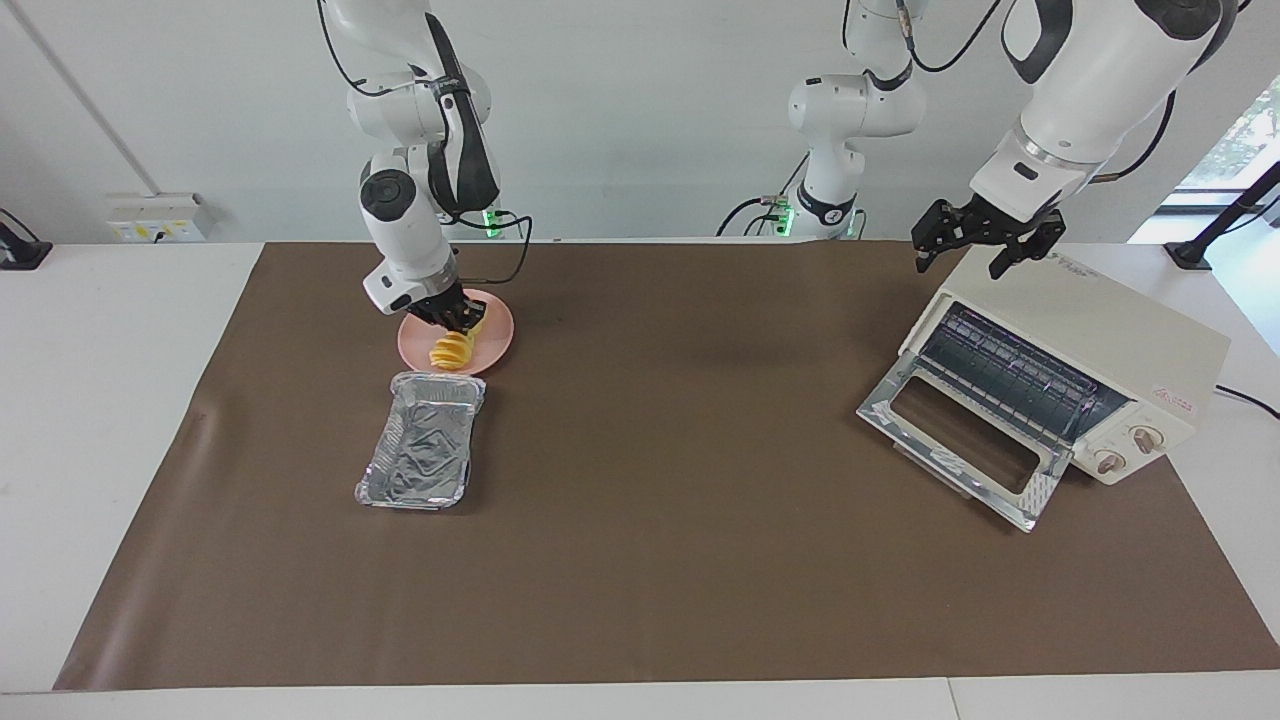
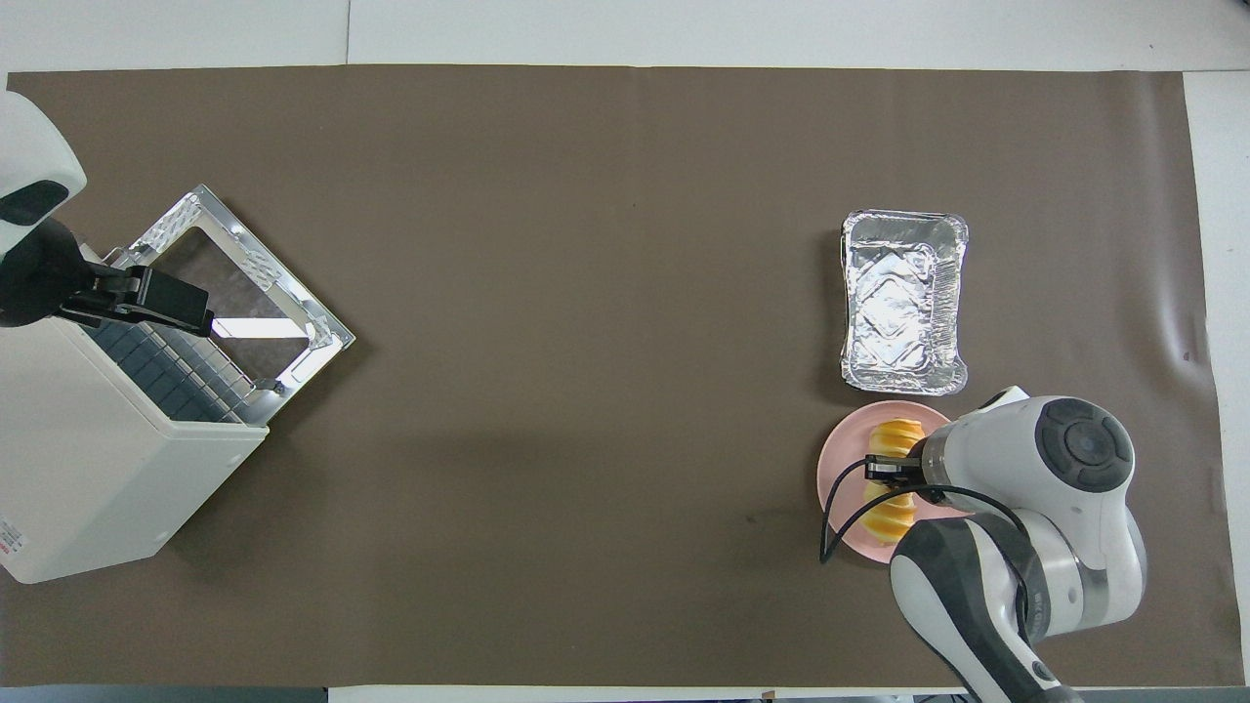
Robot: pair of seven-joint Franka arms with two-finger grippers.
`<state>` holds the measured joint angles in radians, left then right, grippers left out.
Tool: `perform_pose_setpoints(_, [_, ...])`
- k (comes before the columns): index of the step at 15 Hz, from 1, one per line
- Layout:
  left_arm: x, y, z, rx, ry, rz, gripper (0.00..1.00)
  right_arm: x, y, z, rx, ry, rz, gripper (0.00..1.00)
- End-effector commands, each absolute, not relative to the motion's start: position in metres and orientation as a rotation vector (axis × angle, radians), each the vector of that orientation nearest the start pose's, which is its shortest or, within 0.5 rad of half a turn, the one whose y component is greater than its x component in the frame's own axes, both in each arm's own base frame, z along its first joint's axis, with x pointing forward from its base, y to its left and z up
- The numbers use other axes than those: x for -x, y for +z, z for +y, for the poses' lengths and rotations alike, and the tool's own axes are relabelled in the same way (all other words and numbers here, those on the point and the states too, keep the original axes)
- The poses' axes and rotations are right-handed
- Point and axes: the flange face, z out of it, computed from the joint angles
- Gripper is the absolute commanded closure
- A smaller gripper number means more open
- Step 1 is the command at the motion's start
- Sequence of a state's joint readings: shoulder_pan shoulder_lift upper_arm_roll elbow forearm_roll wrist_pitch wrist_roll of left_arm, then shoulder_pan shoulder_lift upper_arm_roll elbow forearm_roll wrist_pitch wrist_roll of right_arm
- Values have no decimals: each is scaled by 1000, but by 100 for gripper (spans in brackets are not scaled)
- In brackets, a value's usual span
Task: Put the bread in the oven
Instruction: 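Grasp the bread slices and lift them toward the foil tray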
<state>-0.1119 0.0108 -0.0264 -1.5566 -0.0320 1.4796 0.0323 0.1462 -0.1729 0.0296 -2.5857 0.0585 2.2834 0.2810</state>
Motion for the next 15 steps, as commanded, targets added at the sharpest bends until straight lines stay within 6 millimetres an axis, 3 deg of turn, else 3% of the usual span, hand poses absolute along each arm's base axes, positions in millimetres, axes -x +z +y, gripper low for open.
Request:
perform_pose_setpoints(1, [-537, 620, -75, 3141, 134, 277, 0, -420, 332, 80, 3109, 256, 267, 100])
perform_pose_setpoints(6, [-537, 620, -75, 3141, 134, 277, 0, -468, 424, 86, 3090, 234, 167, 100])
perform_pose_setpoints(9, [-537, 620, -76, 3140, 134, 279, 0, -513, 455, 70, 3081, 156, 92, 100])
perform_pose_setpoints(12, [-537, 620, -75, 3141, 134, 277, 0, -560, 461, 62, 3082, 103, 73, 100])
perform_pose_setpoints(15, [-537, 620, -75, 3141, 134, 277, 0, -596, 447, 63, 3094, 27, 47, 100])
